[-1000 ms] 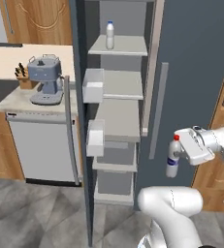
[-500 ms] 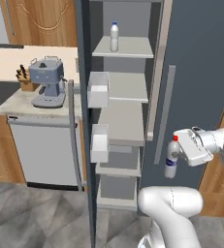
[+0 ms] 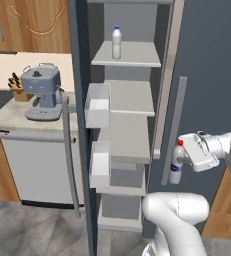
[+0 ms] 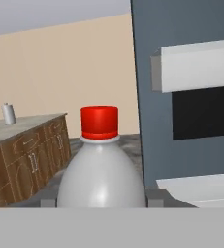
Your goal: Take the bottled waters from the counter and place them in the freezer to freeze. Close the freezer door after placing the bottles.
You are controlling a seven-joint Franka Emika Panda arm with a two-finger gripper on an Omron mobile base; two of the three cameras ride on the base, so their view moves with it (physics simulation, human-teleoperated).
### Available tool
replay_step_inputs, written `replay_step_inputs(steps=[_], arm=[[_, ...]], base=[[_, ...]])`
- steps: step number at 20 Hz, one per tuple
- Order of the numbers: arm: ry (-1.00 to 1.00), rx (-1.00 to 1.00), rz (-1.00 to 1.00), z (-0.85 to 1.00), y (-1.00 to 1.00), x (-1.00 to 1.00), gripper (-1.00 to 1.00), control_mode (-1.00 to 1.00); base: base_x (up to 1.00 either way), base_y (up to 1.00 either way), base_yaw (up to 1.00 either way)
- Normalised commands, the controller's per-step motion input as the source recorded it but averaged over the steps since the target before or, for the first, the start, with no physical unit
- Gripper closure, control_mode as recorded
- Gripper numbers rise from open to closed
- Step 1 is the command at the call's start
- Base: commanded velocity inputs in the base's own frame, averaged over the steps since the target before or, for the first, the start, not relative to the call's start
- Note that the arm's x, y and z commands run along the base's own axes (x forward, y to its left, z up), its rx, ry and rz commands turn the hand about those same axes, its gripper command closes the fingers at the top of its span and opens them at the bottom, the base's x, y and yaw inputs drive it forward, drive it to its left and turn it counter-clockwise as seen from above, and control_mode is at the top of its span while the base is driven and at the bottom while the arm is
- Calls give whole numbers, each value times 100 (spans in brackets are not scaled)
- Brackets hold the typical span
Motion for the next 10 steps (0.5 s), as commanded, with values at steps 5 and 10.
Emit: replay_step_inputs(steps=[5,10], arm=[[0,0,0,0,0,0,100,100],[0,0,0,0,0,0,100,100]], base=[[38,27,-7],[37,17,-2]])
